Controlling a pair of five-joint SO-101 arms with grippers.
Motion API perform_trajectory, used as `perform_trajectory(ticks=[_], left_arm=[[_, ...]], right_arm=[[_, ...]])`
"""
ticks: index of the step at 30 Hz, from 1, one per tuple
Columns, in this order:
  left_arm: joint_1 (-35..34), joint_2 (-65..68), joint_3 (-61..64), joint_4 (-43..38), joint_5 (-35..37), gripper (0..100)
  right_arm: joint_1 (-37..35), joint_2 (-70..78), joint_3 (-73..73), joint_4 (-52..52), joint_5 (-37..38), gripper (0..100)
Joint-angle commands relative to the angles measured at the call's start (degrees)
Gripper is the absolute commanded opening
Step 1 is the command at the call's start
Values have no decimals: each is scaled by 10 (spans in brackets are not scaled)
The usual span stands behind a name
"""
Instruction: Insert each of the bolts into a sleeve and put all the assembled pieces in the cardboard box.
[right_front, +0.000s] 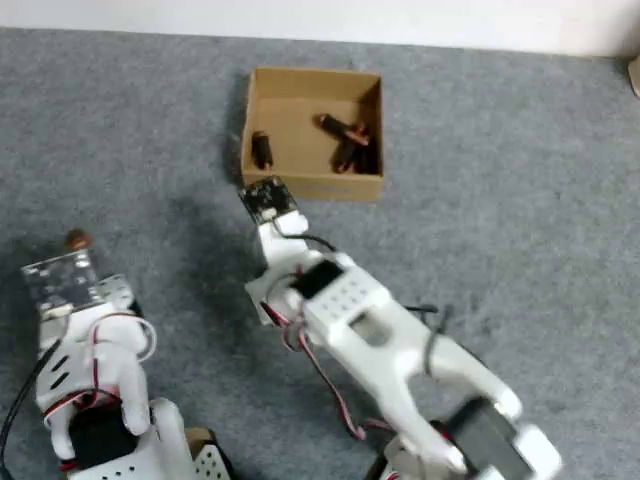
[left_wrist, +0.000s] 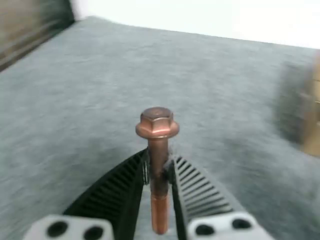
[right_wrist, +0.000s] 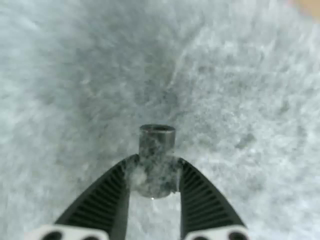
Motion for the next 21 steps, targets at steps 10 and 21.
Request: perform_trajectory(ticks=[10,21], left_arm=[[136,-8,-6,-100,1,7],[141,-8,-5,-278,262,7]], right_arm=[[15,-469,315,-204,158,5],[15,-824,578,-404,193,5]])
